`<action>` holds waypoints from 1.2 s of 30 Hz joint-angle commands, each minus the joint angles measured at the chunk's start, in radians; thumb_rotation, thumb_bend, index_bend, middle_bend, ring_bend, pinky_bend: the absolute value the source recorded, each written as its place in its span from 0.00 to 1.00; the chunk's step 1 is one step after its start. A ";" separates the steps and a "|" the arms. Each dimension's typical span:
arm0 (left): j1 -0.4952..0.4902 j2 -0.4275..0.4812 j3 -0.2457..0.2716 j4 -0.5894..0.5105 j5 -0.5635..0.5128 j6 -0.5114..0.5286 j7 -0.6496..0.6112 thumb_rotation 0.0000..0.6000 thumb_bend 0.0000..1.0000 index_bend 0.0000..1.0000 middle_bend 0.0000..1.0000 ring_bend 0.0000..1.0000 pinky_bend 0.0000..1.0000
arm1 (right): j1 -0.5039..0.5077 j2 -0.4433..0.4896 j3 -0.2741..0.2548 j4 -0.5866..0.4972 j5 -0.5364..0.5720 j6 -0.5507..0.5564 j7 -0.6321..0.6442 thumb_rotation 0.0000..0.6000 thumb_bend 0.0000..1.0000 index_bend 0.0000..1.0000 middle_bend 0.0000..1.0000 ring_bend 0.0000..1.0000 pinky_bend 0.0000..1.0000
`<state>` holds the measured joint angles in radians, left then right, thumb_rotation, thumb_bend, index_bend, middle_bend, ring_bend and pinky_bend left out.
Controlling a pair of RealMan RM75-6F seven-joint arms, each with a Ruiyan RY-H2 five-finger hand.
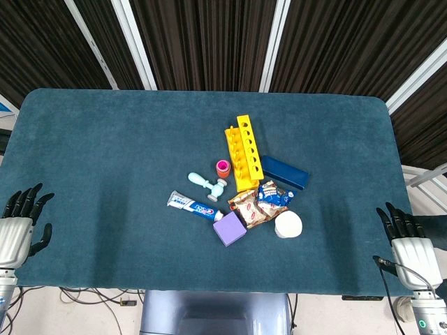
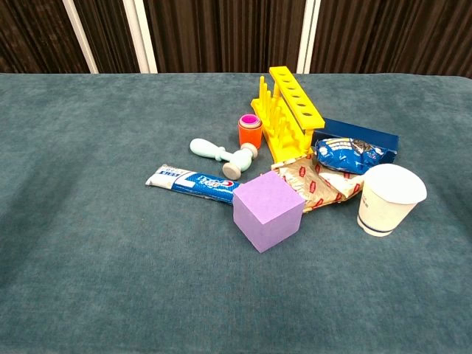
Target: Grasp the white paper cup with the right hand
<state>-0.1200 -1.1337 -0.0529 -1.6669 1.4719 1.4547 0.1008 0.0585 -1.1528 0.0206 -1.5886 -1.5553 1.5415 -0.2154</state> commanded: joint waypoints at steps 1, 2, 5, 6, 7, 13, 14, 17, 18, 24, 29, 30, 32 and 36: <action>0.000 0.002 0.000 -0.001 0.008 0.006 -0.009 1.00 0.52 0.15 0.00 0.00 0.00 | -0.003 -0.001 0.005 -0.002 -0.001 0.009 -0.011 1.00 0.18 0.08 0.01 0.11 0.15; 0.001 0.003 0.001 -0.002 0.011 0.007 -0.014 1.00 0.52 0.15 0.00 0.00 0.00 | -0.005 -0.003 0.006 -0.002 -0.003 0.013 -0.014 1.00 0.18 0.08 0.01 0.11 0.15; 0.005 0.008 0.005 -0.009 0.019 0.015 -0.020 1.00 0.52 0.15 0.00 0.00 0.00 | -0.008 -0.006 0.009 -0.005 -0.003 0.021 -0.019 1.00 0.18 0.08 0.01 0.11 0.15; 0.008 0.009 0.006 -0.011 0.025 0.022 -0.018 1.00 0.52 0.15 0.00 0.00 0.00 | -0.009 -0.006 0.011 -0.006 -0.003 0.024 -0.021 1.00 0.18 0.08 0.01 0.11 0.15; 0.012 0.009 0.006 -0.011 0.032 0.035 -0.014 1.00 0.52 0.15 0.00 0.00 0.00 | -0.010 -0.006 0.013 -0.007 -0.002 0.027 -0.022 1.00 0.18 0.08 0.01 0.11 0.15; 0.023 0.005 0.003 -0.006 0.038 0.061 -0.033 1.00 0.52 0.15 0.00 0.00 0.00 | -0.012 -0.006 0.022 -0.004 0.000 0.034 -0.009 1.00 0.18 0.08 0.01 0.11 0.15; 0.023 0.005 0.003 -0.006 0.037 0.059 -0.034 1.00 0.52 0.15 0.00 0.00 0.00 | -0.012 -0.005 0.023 -0.004 0.001 0.032 -0.004 1.00 0.18 0.08 0.01 0.11 0.15; 0.022 0.005 0.004 -0.004 0.038 0.058 -0.029 1.00 0.52 0.15 0.00 0.00 0.00 | -0.013 -0.002 0.023 -0.002 0.003 0.030 0.009 1.00 0.18 0.08 0.01 0.11 0.15; 0.022 0.004 0.004 -0.003 0.039 0.057 -0.029 1.00 0.51 0.15 0.00 0.00 0.00 | -0.013 -0.001 0.023 -0.003 0.004 0.028 0.015 1.00 0.18 0.08 0.02 0.11 0.15; 0.022 0.004 0.001 -0.005 0.031 0.056 -0.034 1.00 0.52 0.15 0.00 0.00 0.00 | -0.006 0.004 0.017 -0.004 0.002 0.002 0.056 1.00 0.16 0.08 0.03 0.11 0.15; 0.025 0.007 0.001 -0.012 0.030 0.059 -0.038 1.00 0.52 0.15 0.00 0.00 0.00 | 0.019 0.008 -0.011 -0.037 -0.015 -0.072 0.156 1.00 0.14 0.13 0.03 0.09 0.15; 0.025 0.007 0.000 -0.013 0.024 0.055 -0.038 1.00 0.52 0.15 0.00 0.00 0.00 | 0.034 0.017 -0.017 -0.049 -0.017 -0.104 0.180 1.00 0.14 0.14 0.03 0.09 0.15; 0.024 0.008 -0.001 -0.018 0.014 0.047 -0.039 1.00 0.52 0.15 0.00 0.00 0.00 | 0.062 0.033 -0.012 -0.069 -0.014 -0.149 0.195 1.00 0.14 0.15 0.03 0.08 0.15; 0.021 0.009 -0.003 -0.024 0.007 0.038 -0.036 1.00 0.51 0.15 0.00 0.00 0.00 | 0.131 0.047 0.022 -0.130 -0.010 -0.225 0.178 1.00 0.18 0.17 0.03 0.08 0.15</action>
<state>-0.0986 -1.1246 -0.0556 -1.6905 1.4794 1.4936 0.0639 0.1512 -1.1189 0.0265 -1.6808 -1.5665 1.3599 -0.0405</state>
